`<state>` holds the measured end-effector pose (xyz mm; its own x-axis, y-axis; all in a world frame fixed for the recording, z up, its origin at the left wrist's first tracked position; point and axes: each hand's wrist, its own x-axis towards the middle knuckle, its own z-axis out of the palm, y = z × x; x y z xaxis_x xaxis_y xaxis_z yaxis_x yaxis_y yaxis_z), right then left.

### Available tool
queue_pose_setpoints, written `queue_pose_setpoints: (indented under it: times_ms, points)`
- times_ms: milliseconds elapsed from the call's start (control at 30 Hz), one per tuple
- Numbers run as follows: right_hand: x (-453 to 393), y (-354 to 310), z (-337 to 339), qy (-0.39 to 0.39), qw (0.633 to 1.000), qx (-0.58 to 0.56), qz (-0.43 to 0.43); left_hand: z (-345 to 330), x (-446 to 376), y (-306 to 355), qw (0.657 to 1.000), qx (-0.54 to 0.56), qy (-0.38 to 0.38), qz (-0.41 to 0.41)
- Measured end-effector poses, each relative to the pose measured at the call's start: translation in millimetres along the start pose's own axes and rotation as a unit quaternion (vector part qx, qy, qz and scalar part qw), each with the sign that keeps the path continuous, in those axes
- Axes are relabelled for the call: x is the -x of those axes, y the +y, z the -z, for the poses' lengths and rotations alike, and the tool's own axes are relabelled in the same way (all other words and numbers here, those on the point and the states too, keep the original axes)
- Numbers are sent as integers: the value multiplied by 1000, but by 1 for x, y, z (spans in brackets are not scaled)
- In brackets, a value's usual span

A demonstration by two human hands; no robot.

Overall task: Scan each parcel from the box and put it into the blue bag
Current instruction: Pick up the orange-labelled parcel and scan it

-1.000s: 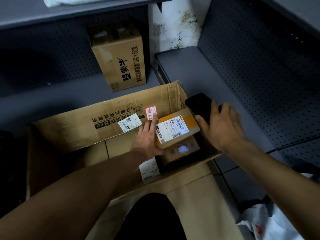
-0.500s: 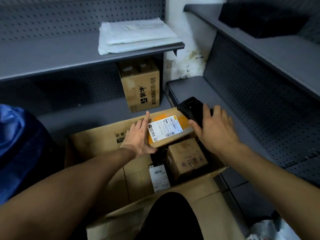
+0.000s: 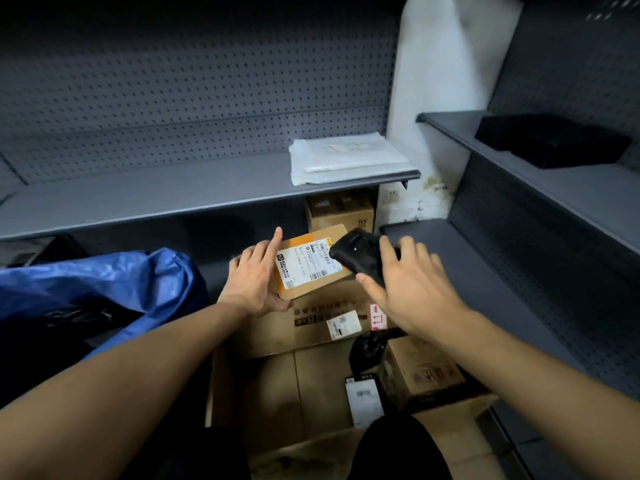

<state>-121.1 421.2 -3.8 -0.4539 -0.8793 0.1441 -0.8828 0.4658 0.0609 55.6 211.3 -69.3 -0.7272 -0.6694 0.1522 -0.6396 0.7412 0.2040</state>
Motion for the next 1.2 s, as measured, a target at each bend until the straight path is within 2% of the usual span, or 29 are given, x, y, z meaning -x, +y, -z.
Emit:
queue_pose_setpoints:
  times_ms: [267, 800, 1200]
  points:
    - [21, -46, 33, 1, 997, 38, 68, 41, 22, -26, 999, -35, 36, 16]
    - [34, -63, 50, -31, 990, 116, 75, 81, 42, -56, 988, -112, 108, 14]
    - [36, -65, 53, -25, 988, 126, 88, 85, 43, -59, 985, -135, 106, 12]
